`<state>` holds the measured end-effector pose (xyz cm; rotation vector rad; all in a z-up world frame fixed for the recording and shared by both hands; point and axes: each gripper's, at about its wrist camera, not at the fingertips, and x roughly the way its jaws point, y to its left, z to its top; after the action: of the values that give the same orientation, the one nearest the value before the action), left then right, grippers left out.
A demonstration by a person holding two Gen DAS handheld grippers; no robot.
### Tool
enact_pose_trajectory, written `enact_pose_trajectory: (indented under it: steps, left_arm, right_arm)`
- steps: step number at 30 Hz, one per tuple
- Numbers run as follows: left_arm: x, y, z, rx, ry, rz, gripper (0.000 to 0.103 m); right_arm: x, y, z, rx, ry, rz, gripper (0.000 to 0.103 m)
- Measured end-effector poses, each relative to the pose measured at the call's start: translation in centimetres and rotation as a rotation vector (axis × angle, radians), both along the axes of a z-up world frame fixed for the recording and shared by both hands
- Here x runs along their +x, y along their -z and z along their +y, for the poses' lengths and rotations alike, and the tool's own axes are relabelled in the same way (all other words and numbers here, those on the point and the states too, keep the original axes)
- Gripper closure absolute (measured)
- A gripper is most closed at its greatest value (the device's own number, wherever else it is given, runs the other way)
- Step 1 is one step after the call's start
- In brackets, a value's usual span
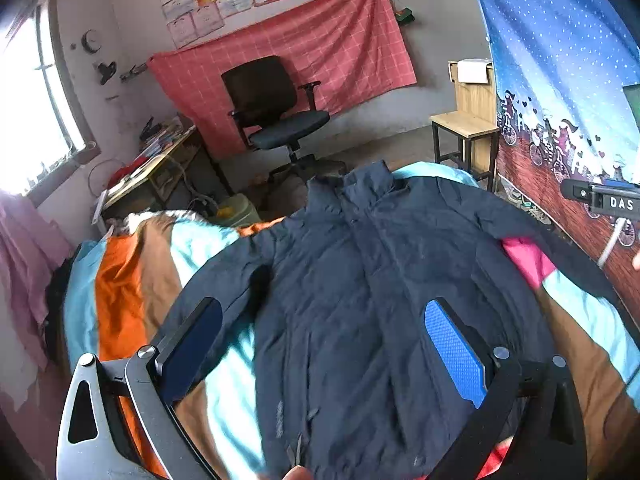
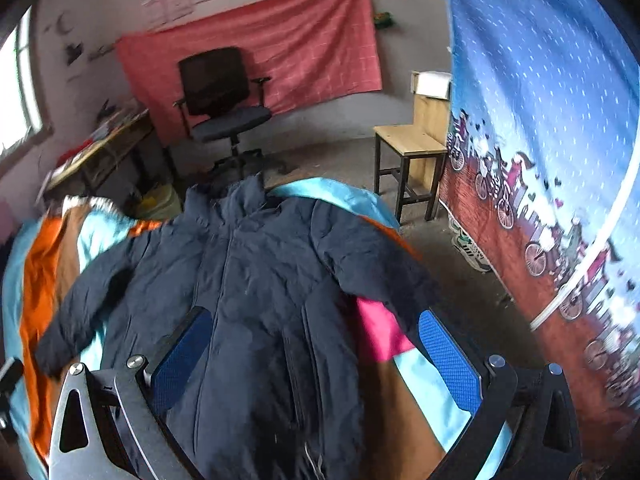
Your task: Fold large clothes
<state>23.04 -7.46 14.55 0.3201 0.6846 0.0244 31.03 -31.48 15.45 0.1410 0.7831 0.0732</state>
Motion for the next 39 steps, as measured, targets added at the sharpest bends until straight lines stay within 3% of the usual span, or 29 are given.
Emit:
enact_pose_trajectory:
  steps: [6,12,15,19,24,30,34,39]
  left_arm:
    - [7.5,4.0,-3.6,-0.035,0.021,-0.007,0.003]
    - [13.2,8.2,-6.0,-0.17,0.026,0.1,0.003]
    - [15.7,9.8,-7.1,-0.193,0.027,0.134,0.003]
    - [19.1,12.7,-8.5,-0.184,0.015,0.18,0.003]
    - [22.7,16.2,-9.8,-0.214,-0.019,0.21,0.003]
    - [25.7,18.7,-11.1,-0.277,-0.056,0.233,0.003]
    - [27.3,20.0,-12.3,-0.311,-0.083,0.248,0.004]
    - [28.7,20.8,-14.5,-0.342,-0.055,0.229,0.003]
  right_arm:
    - [3.0,4.4,-4.4,0.029,0.076,-0.007,0.0]
    - [3.3,11.0,-9.7,0.099,0.088,0.036,0.0]
    - [2.8,14.4,-11.8,0.102,0.053,0.076,0.0]
    - [0.7,18.6,-15.0,0.282,0.106,0.202,0.0]
    - [-1.9,21.9,-19.0,0.475,0.262,0.272,0.0]
    - [-2.4,26.1,-22.3,0.801,0.42,0.362,0.0]
    - [-2.2,27.1,-23.5,0.881,0.507,0.354,0.0]
    - [-1.7,26.8,-26.2,0.901,0.639,0.3,0.0]
